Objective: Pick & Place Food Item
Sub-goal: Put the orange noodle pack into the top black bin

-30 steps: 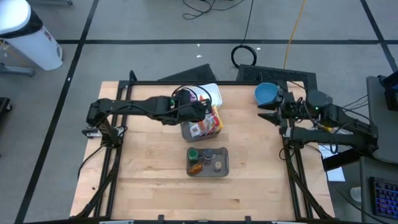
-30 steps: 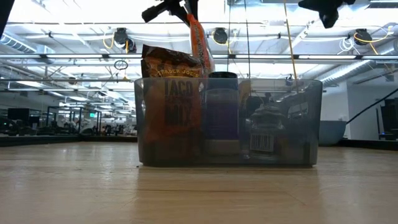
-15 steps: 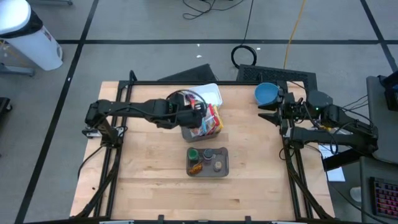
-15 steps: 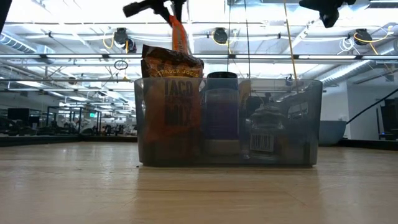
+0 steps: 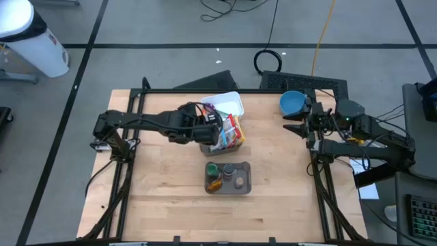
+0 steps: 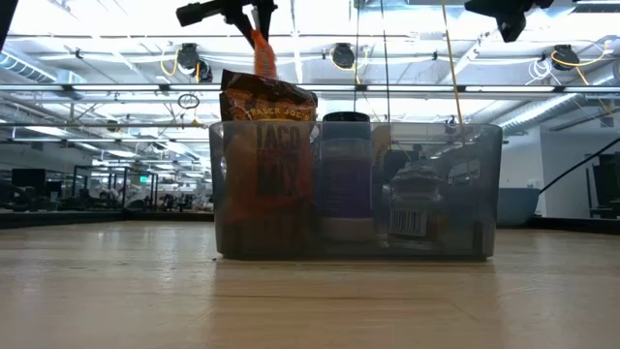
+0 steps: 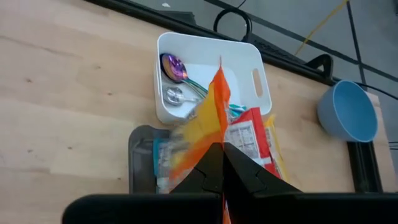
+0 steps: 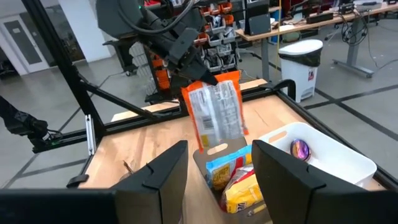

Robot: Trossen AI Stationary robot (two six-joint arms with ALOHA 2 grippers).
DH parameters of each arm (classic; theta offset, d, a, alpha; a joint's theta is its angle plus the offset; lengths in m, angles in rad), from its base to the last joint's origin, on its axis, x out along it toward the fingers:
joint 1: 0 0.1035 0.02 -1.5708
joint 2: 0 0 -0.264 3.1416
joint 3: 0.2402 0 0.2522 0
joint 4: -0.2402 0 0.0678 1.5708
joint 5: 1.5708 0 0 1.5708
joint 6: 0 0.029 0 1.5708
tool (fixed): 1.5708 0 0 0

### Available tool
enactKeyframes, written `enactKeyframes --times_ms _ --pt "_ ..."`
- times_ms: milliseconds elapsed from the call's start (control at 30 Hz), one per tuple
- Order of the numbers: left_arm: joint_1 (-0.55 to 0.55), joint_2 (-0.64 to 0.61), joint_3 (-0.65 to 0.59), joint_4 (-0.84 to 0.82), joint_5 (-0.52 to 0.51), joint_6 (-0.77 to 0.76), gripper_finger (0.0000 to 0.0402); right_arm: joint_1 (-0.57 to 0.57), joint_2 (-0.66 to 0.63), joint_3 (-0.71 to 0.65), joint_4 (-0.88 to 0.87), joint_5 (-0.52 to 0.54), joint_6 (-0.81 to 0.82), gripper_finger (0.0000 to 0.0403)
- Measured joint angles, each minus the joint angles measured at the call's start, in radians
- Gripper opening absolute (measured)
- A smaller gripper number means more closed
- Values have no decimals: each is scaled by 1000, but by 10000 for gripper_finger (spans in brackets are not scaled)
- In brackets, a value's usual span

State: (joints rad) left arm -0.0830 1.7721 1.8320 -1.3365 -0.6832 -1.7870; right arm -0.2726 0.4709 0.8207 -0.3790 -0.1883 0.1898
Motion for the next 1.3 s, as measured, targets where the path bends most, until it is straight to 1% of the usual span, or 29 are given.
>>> enactKeyframes --times_ms 300,533,667,767,1067,1200,1300 --pt "43 0 0 0 10 40 0 0 1 1 0 0 7 171" --pt "60 13 -2 0 55 57 0 0 1 1 0 0 7 171" --pt "61 10 -43 31 59 42 0 0 1 1 0 0 7 171" --pt "61 11 -82 44 94 9 0 0 1 1 0 0 7 171" --pt "37 11 -232 255 123 -43 0 0 1 1 0 0 7 171" --pt "28 11 -273 304 134 -59 0 0 1 1 0 0 7 171" --pt "26 11 -288 311 134 -81 0 0 1 1 0 0 7 171"
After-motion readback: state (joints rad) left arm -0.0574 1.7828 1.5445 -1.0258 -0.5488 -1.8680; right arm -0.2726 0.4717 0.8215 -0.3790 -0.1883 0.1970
